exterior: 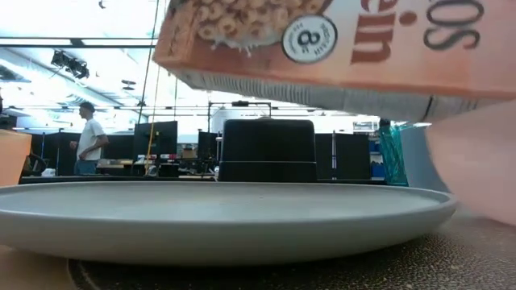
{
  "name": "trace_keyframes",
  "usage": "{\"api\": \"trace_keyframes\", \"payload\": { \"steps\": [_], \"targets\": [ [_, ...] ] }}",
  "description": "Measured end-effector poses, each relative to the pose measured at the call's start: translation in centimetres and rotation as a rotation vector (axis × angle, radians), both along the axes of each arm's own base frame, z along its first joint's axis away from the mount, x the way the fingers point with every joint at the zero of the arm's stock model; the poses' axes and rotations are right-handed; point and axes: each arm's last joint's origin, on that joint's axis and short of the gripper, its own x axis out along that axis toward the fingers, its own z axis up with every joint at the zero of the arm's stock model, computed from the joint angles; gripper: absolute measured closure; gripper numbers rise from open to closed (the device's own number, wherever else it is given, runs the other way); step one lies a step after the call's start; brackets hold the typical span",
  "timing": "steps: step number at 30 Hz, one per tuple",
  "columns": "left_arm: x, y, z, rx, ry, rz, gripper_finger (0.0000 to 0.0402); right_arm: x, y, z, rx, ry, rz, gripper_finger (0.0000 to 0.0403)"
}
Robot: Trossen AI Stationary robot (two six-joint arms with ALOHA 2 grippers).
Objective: Arrange a breakfast setting
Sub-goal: Pour the cereal from the cereal box into the pink bowl
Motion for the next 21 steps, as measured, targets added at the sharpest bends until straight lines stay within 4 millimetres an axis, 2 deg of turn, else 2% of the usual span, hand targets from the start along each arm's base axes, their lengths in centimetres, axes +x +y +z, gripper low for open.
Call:
{"api": "trace_keyframes", "payload": {
  "steps": [5, 13, 21],
  "targets": [
    [-0.20, 0.19, 1.01, -0.002, 0.002, 0.004, 0.0207, -0.15, 0.05, -0.02, -0.008, 0.004, 0.012, 0.0337],
    [-0.12, 0.32, 1.15, -0.017, -0.007, 0.002, 0.0207, -0.38, -0.10, 0.05, -0.077, -0.021, -0.026, 0.0337],
    [0.78, -0.22, 0.17, -0.041, 0.032, -0.018, 0.0207, -0.33, 0.02, 0.11, -0.081, -0.030, -0.017, 0.0337]
  ]
}}
